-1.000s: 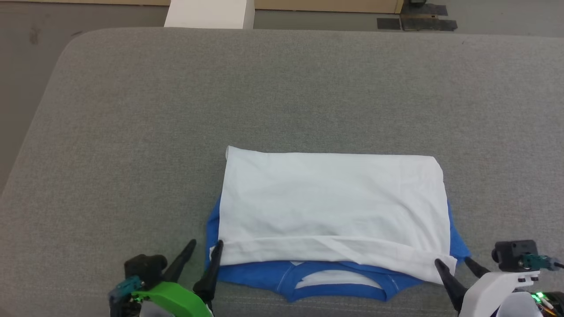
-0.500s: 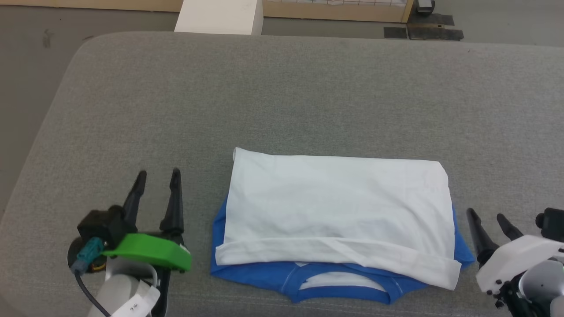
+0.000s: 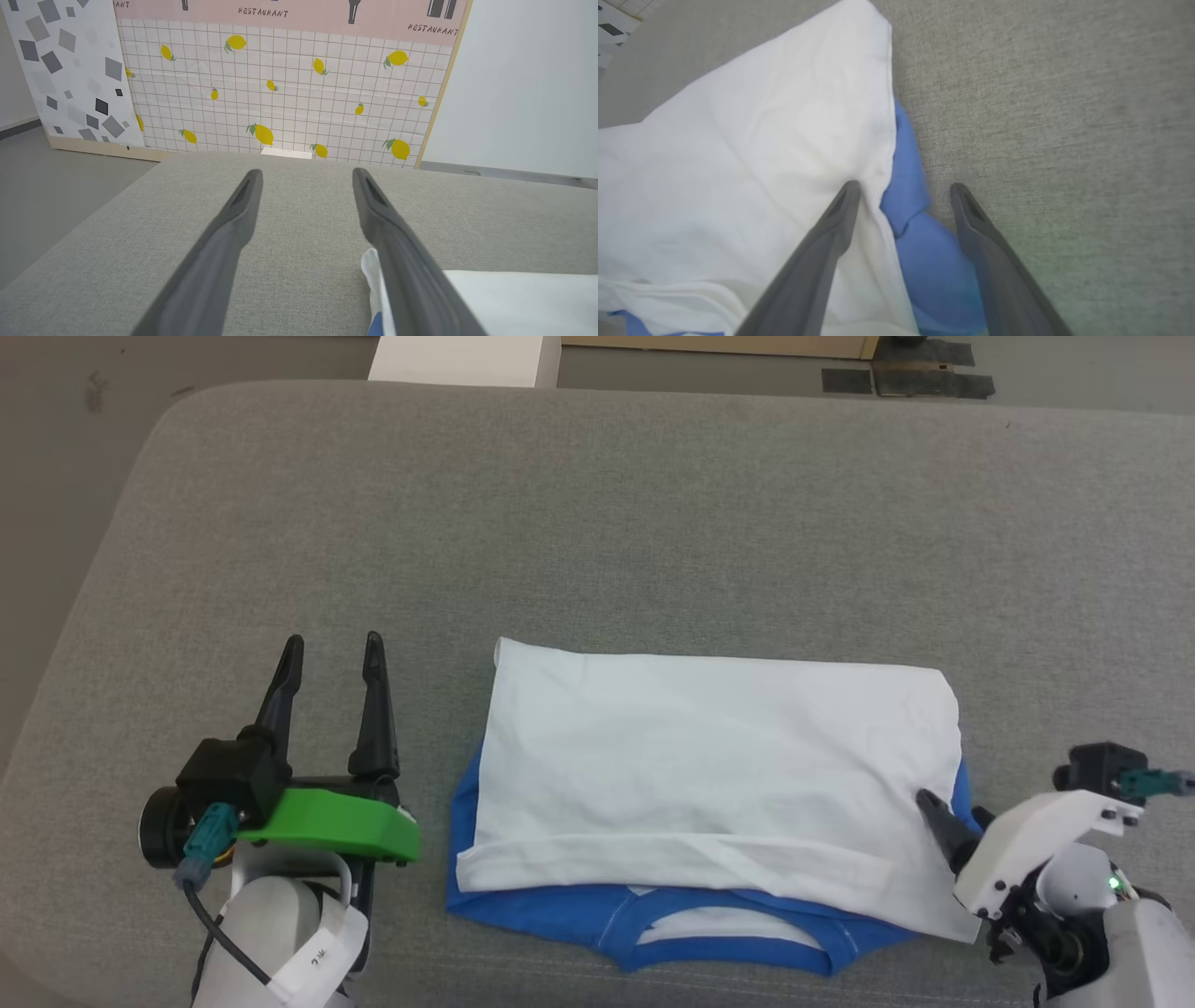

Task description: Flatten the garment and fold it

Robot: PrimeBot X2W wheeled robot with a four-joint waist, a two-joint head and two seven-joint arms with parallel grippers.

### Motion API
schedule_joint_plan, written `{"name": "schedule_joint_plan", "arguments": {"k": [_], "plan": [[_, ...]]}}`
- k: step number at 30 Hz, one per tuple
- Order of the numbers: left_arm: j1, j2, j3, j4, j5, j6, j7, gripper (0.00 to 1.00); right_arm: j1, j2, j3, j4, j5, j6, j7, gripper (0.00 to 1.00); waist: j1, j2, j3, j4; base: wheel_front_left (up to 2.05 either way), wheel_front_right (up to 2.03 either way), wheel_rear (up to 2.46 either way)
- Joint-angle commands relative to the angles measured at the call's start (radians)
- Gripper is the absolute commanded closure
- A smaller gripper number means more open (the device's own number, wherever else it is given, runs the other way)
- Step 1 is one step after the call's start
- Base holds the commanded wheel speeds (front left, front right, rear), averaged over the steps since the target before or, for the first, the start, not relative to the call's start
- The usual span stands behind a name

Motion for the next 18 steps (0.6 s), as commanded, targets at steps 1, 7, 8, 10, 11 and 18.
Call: {"name": "schedule_joint_plan", "arguments": {"k": [1, 7, 8, 10, 11, 18], "plan": [[-0.014, -0.008, 0.004, -0.005, 0.008, -0.006, -0.004, 0.0, -0.02, 0.003, 0.016, 0.023, 0.012, -0.002, 0.026, 0.0, 0.0001, 0.0, 0.004, 0.002, 0.0, 0.0, 0.0], [-0.003, -0.025, 0.011, -0.012, 0.014, -0.013, -0.004, 0.0, -0.019, 0.003, 0.066, 0.085, 0.054, -0.002, 0.156, 0.09, 0.0001, 0.0, 0.006, 0.007, 0.0, 0.0, 0.0], [-0.001, -0.027, 0.012, -0.012, 0.014, -0.014, -0.004, 0.0, -0.018, 0.003, 0.078, 0.085, 0.081, -0.002, 0.173, 0.45, 0.0001, 0.0, 0.005, 0.007, 0.0, 0.0, 0.0], [0.004, -0.03, 0.014, -0.012, 0.014, -0.016, -0.004, 0.0, -0.014, 0.003, 0.096, 0.074, 0.125, -0.002, 0.182, 0.8, 0.0001, 0.0, 0.002, 0.006, 0.0, 0.0, 0.0], [0.006, -0.031, 0.016, -0.012, 0.014, -0.016, -0.004, 0.0, -0.012, 0.003, 0.1, 0.067, 0.134, -0.002, 0.176, 1.0, 0.0001, 0.0, 0.001, 0.004, 0.0, 0.0, 0.0], [0.019, -0.037, 0.019, -0.007, 0.015, -0.022, -0.004, 0.0, -0.004, 0.003, 0.003, 0.031, 0.054, -0.002, 0.071, 1.0, 0.0001, 0.0, -0.014, -0.004, 0.0, 0.0, 0.0]]}}
